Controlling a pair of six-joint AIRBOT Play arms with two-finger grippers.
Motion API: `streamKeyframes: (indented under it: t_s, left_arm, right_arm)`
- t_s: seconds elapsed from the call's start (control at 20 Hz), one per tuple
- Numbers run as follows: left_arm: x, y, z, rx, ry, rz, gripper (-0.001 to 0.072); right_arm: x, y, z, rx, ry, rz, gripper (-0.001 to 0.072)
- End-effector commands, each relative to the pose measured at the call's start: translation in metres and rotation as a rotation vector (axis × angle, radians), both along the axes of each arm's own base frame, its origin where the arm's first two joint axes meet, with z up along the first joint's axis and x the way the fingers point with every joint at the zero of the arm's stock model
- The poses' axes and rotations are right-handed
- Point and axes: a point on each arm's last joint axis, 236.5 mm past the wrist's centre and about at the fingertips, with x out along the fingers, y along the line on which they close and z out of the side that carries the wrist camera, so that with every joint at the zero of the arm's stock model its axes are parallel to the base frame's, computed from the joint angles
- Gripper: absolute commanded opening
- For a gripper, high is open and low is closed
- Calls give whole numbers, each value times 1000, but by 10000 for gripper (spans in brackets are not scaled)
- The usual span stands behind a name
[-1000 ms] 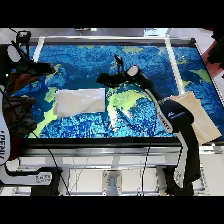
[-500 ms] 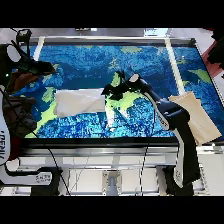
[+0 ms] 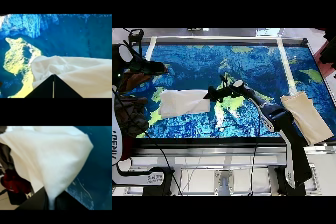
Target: Fold the shirts.
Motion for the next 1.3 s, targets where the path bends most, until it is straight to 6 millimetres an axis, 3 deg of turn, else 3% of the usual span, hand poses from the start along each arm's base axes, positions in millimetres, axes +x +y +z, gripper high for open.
streamKeyframes:
  t_s: [0.0, 0.1, 0.15, 0.25, 0.35, 0.5, 0.6, 0.75, 0.85, 1.0, 1.1, 1.25]
  left_arm:
    - [0, 1, 0, 5, 1, -4, 14]
    - [-1, 1, 0, 5, 2, -4, 14]
    - [-1, 0, 0, 3, 3, -4, 14]
    - [-1, 0, 0, -1, 3, -3, 14]
    - [-2, -3, -1, -15, 8, -4, 14]
    - [-2, -11, -1, -50, 11, -12, 14]
    - [-2, -19, -1, -86, 10, -20, 14]
    - [-2, -34, 1, -153, 8, -34, 13]
    - [-2, -41, 2, -184, 7, -41, 13]
    - [-5, -49, 2, -218, 18, -50, 14]
    - [-8, -52, 1, -229, 36, -55, 14]
    - [-9, -57, 0, -229, 39, -65, 14]
  right_arm:
    - [37, -25, 71, 158, -107, -52, 31]
    - [64, -77, 107, 91, -228, -94, 31]
    - [76, -113, 122, 26, -267, -134, 31]
    - [92, -198, 142, -150, -294, -227, 31]
    - [87, -294, 159, -340, -283, -314, 30]
    - [47, -422, 180, -536, -202, -419, 31]
    - [3, -497, 186, -635, -93, -487, 31]
    - [-74, -579, 176, -804, 126, -534, 31]
    - [-115, -618, 170, -906, 249, -578, 30]
    - [-164, -660, 154, -1070, 409, -628, 30]
    - [-193, -668, 131, -1138, 530, -582, 30]
    - [-237, -664, 85, -1176, 728, -468, 30]
